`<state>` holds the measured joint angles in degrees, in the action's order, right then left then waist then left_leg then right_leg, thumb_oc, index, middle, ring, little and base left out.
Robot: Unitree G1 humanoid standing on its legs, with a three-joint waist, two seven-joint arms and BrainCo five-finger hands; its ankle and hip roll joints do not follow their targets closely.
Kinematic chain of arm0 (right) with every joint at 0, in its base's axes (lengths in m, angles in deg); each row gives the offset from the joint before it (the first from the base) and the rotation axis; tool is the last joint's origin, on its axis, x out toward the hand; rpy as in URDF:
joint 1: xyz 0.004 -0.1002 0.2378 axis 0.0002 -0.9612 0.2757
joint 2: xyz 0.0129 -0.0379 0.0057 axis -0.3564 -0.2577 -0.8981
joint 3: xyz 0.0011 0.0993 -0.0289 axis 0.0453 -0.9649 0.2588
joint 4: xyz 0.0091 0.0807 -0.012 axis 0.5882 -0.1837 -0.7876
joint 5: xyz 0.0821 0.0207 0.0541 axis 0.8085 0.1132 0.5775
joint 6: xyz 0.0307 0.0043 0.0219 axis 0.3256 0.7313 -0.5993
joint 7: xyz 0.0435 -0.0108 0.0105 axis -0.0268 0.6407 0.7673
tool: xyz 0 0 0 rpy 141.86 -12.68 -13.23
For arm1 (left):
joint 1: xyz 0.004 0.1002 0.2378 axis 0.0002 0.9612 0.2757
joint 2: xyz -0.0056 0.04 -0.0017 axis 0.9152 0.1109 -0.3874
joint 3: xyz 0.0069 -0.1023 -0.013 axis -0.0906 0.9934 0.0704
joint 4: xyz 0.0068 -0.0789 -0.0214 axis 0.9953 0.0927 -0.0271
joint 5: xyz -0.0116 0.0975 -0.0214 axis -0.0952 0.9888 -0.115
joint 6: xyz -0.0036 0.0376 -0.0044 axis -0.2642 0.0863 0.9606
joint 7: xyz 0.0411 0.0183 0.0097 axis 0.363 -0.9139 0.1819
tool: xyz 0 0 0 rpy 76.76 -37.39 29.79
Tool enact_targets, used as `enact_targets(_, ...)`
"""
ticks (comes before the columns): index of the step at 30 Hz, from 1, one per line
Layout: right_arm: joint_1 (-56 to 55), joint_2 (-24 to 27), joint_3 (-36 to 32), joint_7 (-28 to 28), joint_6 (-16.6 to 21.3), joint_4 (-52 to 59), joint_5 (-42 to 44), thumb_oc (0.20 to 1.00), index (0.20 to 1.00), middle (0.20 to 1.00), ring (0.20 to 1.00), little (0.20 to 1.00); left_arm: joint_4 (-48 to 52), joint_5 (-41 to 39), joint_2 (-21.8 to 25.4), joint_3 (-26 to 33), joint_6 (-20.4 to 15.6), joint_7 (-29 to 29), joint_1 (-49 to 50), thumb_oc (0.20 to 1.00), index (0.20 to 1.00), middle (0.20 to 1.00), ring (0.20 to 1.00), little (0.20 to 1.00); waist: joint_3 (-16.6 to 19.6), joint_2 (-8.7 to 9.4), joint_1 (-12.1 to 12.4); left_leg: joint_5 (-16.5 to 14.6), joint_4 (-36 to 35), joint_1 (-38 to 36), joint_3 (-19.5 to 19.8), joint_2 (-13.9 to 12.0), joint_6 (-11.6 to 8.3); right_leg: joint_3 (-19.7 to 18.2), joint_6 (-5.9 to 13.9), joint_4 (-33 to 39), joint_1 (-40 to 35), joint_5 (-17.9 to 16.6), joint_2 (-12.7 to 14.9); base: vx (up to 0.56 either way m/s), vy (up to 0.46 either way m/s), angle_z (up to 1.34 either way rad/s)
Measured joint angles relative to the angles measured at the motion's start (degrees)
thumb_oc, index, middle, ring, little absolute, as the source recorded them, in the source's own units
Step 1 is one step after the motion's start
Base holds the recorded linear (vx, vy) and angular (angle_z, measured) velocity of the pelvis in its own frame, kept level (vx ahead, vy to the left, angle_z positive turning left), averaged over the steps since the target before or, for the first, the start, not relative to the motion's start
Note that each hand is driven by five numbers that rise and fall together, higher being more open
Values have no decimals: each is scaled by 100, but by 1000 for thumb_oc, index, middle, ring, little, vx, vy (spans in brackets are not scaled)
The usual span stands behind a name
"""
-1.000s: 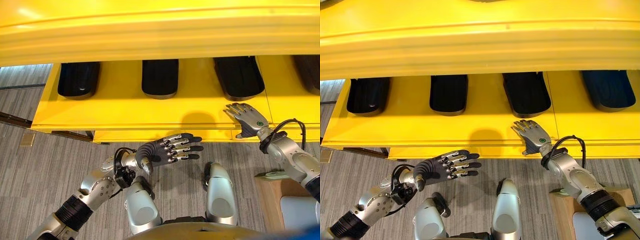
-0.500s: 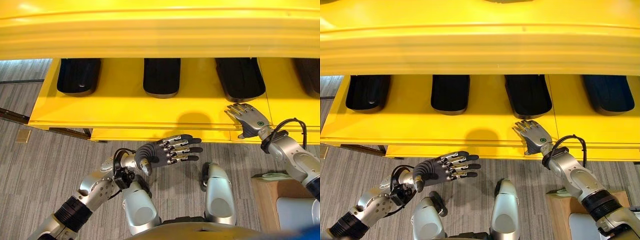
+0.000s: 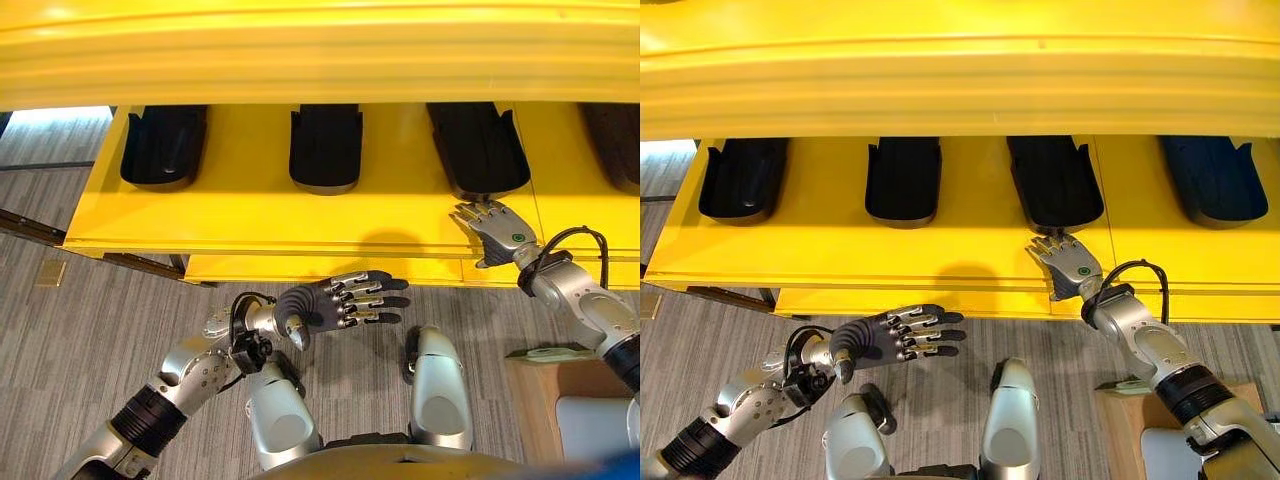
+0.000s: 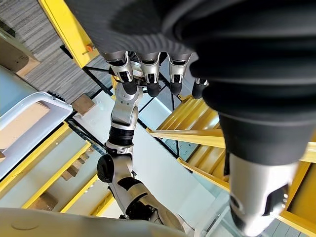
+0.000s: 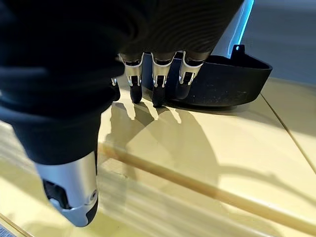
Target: Move parts from the plastic box to the shelf.
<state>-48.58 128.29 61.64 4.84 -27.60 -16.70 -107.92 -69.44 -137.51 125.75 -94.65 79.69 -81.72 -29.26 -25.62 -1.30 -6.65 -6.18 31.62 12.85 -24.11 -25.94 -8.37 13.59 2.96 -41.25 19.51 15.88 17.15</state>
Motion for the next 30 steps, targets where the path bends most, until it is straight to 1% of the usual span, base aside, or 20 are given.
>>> enact_targets(3, 41, -132, 0, 66, -42, -106, 2, 1000, 1000, 1000, 1000, 1000, 0, 0, -3, -1, 70, 2, -5, 1000, 1000, 1000, 1000, 1000, 3, -4, -7, -6, 50, 2, 27, -5, -1, 6, 7, -71, 1, 15, 19, 0, 0, 0)
enact_targets(6, 202, -136, 126, 69, -82, -252, 6, 1000, 1000, 1000, 1000, 1000, -2, 0, -29, -99, 99, 5, -18, 1000, 1000, 1000, 1000, 1000, 81, -115, -3, -7, 53, 20, 57, -7, 0, 23, -21, -81, 1, 41, 23, 5, -6, 1)
enact_targets(8, 213, -136, 139, 25, -121, -258, 6, 1000, 1000, 1000, 1000, 1000, -3, 0, -35, -117, 101, 9, -15, 1000, 1000, 1000, 1000, 1000, 90, -132, 0, -3, 50, 24, 68, -7, 0, 30, -5, -82, 2, 51, 26, 0, 0, 0)
enact_targets(15, 236, -149, 164, 18, -208, -255, 16, 1000, 1000, 1000, 1000, 1000, -76, 0, -39, -117, 124, 14, -22, 1000, 1000, 1000, 1000, 1000, 102, -135, 13, -3, 51, 31, 79, 5, 0, 81, -15, -116, -1, 48, 77, 0, 0, 0)
enact_targets(19, 455, -153, 383, 12, -297, -343, 27, 1000, 1000, 1000, 1000, 1000, -103, 0, -48, -120, 124, 14, -50, 1000, 1000, 1000, 1000, 1000, 104, -133, 0, -3, 74, 26, 99, 6, 0, 79, -48, -166, 1, 87, 91, 0, 0, 0)
enact_targets(21, 455, -154, 383, 2, -303, -349, 29, 1000, 1000, 1000, 1000, 1000, -103, 0, -49, -121, 125, 14, -49, 1000, 1000, 1000, 1000, 1000, 106, -136, 5, -2, 75, 26, 104, 5, -1, 79, -40, -174, 1, 97, 92, 0, 0, 0)
enact_targets(22, 455, -154, 383, 1, -305, -354, 30, 1000, 1000, 1000, 1000, 1000, -104, -1, -56, -121, 125, 15, -51, 1000, 1000, 1000, 1000, 1000, 107, -138, 10, -1, 75, 25, 106, 5, -2, 79, -7, -175, 1, 118, 92, 0, 0, 0)
enact_targets(26, 460, -199, 480, 18, -399, -396, 129, 1000, 1000, 1000, 1000, 1000, -120, 0, -225, -197, 127, 88, -61, 1000, 1000, 1000, 1000, 1000, 151, -111, 18, -1, 71, 28, 108, 4, -2, 82, -34, -182, 2, 111, 92, 0, 0, 0)
enact_targets(30, 545, -200, 607, 2, -482, -409, 197, 1000, 1000, 1000, 1000, 1000, -122, 0, -224, -275, 200, 135, -89, 1000, 1000, 1000, 1000, 1000, 157, -107, 5, 0, 66, 28, 112, 2, -3, 94, -35, -185, 2, 115, 92, 0, 0, 0)
